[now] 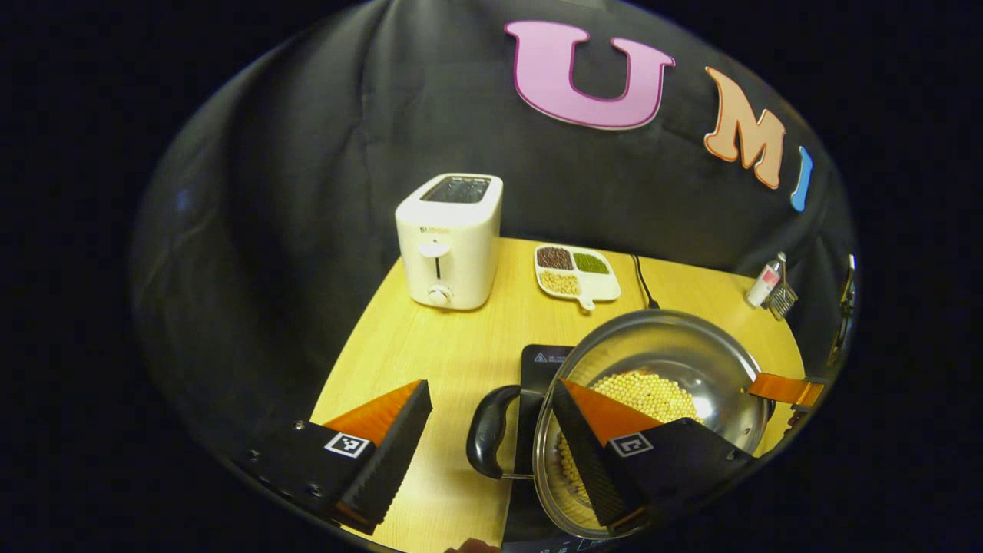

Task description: First push the handle of the pot to place it horizontally, then grasp the pot with both hands and set it on the induction cooktop.

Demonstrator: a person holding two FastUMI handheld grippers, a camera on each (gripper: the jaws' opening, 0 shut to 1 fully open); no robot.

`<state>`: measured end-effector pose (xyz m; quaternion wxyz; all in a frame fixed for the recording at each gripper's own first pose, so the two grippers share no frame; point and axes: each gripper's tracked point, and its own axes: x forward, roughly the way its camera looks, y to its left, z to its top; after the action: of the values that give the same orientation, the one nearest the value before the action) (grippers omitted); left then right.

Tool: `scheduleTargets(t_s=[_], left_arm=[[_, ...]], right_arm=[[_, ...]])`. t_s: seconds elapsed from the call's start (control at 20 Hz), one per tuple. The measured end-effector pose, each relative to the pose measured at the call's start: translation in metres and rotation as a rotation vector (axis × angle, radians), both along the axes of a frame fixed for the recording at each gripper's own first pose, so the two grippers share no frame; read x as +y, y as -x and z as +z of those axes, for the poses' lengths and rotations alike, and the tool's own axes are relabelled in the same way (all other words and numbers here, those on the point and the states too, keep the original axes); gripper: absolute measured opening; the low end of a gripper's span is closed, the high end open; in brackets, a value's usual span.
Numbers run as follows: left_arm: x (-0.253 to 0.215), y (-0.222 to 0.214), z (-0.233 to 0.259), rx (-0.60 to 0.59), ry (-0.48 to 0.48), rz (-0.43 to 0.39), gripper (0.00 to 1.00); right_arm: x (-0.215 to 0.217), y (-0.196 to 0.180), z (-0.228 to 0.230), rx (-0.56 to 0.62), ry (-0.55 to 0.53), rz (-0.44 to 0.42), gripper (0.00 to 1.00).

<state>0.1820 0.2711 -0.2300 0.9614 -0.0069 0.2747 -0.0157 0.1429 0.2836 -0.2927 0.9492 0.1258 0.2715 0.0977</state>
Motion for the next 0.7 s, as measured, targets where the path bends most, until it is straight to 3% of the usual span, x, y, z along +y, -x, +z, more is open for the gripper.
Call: scheduleTargets(t_s=[0.1,0.15,0.25,0.45,0.5,0.7], left_arm=[[0.002,0.003,0.02,-0.061,-0.013,0.033,0.98],[0.0,0.007,0.031,-0.086,-0.022,0.044,0.97],[-0.006,0.017,0.053,-0.142,-0.037,0.062,1.0],[-0.036,0.042,0.102,-0.261,-0.05,0.101,0.96],[-0.047,0.051,0.111,-0.28,-0.053,0.111,0.96],[-0.091,0.098,0.164,-0.389,-0.074,0.162,0.96]], right_arm=[[-0.009,-0.004,0.02,-0.074,-0.006,-0.019,0.92],[-0.014,-0.006,0.03,-0.111,-0.009,-0.032,0.99],[-0.027,-0.005,0.053,-0.18,-0.003,-0.055,0.99],[-0.061,0.01,0.117,-0.323,0.029,-0.073,0.99],[-0.071,0.017,0.132,-0.356,0.043,-0.071,0.9],[-0.108,0.044,0.187,-0.467,0.107,-0.028,0.9]])
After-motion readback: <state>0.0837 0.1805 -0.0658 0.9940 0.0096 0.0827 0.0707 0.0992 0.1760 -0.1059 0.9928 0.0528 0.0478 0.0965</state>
